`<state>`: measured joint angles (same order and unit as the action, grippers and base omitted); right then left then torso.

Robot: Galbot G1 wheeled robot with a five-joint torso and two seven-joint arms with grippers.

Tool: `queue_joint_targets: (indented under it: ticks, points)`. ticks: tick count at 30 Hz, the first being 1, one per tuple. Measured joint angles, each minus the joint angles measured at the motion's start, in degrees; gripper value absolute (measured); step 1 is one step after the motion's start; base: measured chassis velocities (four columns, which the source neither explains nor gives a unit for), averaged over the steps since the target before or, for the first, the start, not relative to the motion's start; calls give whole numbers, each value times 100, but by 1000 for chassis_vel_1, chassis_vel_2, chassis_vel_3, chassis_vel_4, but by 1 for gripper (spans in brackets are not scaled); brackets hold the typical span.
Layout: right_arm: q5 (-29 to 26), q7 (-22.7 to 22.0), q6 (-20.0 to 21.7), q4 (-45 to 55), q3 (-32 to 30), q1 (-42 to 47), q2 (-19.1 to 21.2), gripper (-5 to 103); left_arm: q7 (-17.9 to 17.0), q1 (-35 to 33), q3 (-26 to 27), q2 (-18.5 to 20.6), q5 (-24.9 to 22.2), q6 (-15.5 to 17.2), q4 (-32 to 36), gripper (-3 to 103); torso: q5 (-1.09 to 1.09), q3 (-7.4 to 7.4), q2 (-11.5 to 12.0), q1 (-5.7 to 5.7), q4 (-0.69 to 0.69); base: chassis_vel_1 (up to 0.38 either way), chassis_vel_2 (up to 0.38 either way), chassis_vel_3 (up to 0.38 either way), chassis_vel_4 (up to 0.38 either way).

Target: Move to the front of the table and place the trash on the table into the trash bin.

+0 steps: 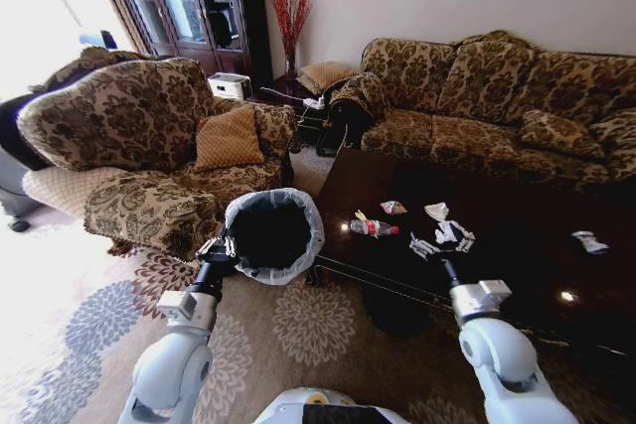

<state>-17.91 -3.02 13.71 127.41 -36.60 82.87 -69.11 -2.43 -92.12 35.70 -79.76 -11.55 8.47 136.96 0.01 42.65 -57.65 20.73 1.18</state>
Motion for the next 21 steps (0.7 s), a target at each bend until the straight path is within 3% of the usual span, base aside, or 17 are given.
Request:
queue_joint_targets:
  ticks: [5,21]
  points:
    - [-27,24,164,38,43,12,-4,100,-37,39,28,29,-26,-25,-46,3,-2,0,0,0,-1,0,0,0,0]
    - [20,182,-304,-322,4,51,-39,100,-29,81,51,54,-4,-50,-12,3,-1,-1,0,-1,-2,0,0,0,0]
